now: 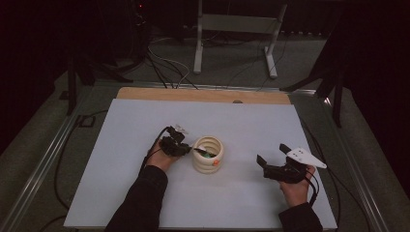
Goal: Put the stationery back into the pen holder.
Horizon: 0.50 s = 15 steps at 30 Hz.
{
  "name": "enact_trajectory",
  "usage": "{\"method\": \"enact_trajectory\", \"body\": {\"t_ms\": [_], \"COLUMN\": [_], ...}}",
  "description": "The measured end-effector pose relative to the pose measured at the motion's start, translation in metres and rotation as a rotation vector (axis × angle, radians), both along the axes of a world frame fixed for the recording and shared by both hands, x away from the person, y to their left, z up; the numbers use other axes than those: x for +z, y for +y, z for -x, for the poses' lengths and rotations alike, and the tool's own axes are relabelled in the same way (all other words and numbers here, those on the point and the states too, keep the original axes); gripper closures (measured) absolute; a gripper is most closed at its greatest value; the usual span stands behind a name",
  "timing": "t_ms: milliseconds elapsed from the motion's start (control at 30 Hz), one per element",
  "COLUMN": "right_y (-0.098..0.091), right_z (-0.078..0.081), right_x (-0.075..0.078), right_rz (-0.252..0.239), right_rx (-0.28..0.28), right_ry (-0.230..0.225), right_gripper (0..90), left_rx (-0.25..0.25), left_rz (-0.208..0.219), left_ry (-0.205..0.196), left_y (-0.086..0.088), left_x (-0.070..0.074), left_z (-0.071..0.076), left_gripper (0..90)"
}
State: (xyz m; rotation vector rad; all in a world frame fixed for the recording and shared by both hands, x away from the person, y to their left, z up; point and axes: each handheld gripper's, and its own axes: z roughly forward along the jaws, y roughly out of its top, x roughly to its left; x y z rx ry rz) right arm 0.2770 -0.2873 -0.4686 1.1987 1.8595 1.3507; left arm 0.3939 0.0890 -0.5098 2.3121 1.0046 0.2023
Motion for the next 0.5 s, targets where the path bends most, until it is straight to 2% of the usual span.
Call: {"method": "enact_trajectory", "body": {"t_ms": [267,500], "right_y": [-0.0003,-0.0001], "right_z": [-0.0003,-0.0004], "right_x": [-0.0002,-0.0004], "right_rz": [-0.002,-0.001], "right_rx": [0.0,0.001], "right_ry": [0.002,0.003], "right_gripper": [0.1,0.1], "left_rx": [-0.01,0.006], "left_rz": [0.009,0.036], "left_ry": [-0.003,-0.013], "left_y": [0.0023,0.008], "left_x": [0.0,0.0066], "left_z": [0.0,0.0006], "left_gripper": [79.4,79.4]}}
